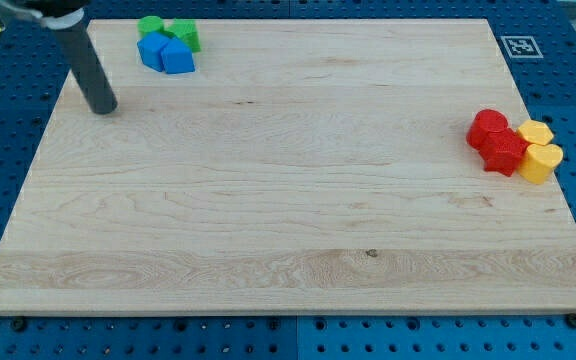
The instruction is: Move your arm above the red circle
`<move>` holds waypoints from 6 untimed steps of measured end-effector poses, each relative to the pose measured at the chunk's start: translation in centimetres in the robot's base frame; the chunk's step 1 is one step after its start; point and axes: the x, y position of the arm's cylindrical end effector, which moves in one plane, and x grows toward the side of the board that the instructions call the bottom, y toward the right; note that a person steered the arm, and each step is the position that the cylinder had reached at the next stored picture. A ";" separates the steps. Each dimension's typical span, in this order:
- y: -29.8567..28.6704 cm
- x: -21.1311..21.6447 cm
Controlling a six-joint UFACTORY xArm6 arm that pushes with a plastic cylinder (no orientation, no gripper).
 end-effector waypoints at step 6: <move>56.8 0.0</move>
